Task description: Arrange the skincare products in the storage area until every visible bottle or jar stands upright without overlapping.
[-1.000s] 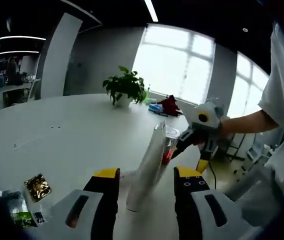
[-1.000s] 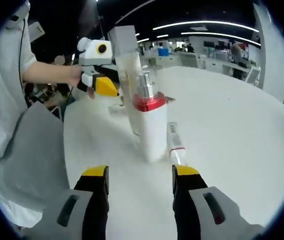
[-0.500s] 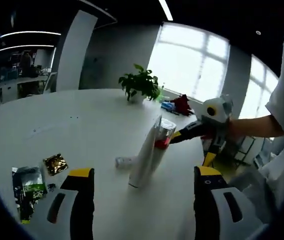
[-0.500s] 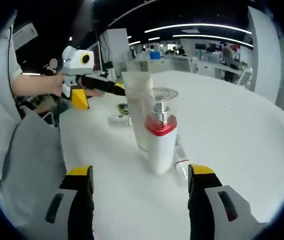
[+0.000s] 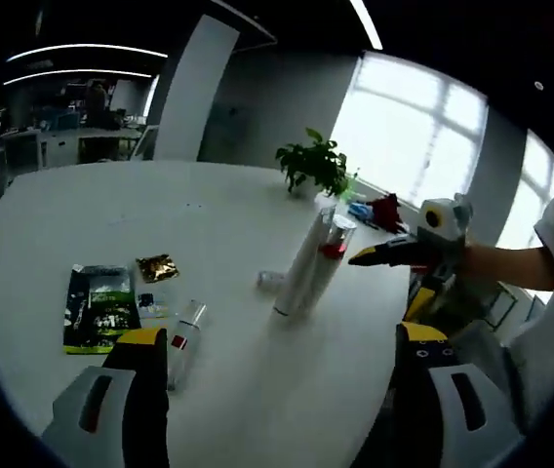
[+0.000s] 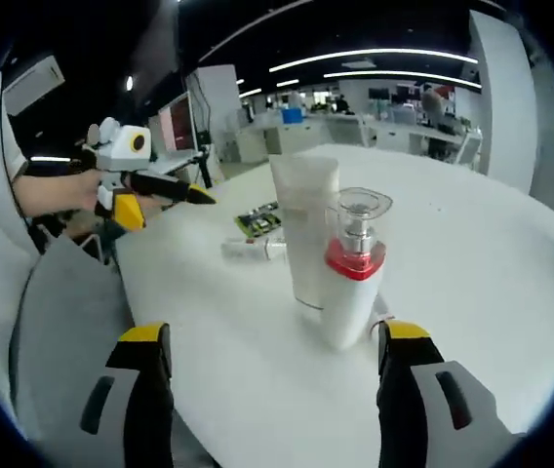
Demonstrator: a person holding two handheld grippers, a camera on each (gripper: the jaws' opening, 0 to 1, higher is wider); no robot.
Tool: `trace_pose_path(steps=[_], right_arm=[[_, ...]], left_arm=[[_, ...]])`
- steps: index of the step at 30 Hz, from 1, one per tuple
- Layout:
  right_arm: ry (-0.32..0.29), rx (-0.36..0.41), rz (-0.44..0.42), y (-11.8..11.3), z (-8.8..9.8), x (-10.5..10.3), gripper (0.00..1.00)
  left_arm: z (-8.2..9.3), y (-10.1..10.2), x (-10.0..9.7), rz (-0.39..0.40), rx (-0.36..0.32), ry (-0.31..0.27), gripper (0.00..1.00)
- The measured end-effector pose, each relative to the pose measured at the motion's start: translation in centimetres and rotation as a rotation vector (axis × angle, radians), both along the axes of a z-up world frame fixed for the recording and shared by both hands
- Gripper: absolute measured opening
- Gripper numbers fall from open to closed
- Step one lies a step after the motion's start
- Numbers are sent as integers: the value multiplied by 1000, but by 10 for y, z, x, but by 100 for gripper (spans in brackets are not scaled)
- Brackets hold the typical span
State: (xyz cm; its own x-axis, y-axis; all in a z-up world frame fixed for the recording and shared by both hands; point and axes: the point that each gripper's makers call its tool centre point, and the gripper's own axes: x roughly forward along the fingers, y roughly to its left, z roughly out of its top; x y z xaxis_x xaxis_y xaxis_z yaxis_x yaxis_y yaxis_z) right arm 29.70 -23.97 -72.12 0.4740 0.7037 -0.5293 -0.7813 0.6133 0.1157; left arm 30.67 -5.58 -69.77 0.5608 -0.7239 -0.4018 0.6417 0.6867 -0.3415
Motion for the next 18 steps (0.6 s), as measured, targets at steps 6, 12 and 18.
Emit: trace_pose_path(steps=[6, 12, 18], right_arm=[[-2, -8, -33, -2, 1, -11, 87], [-4, -8, -64, -1, 3, -25, 87], [-4, -17, -90, -4, 3, -36, 87]], left_arm=[[-7, 34, -20, 74, 9, 19, 93], [-10, 55, -38, 105, 32, 31, 96], [-5, 72, -53, 139, 41, 21, 99]])
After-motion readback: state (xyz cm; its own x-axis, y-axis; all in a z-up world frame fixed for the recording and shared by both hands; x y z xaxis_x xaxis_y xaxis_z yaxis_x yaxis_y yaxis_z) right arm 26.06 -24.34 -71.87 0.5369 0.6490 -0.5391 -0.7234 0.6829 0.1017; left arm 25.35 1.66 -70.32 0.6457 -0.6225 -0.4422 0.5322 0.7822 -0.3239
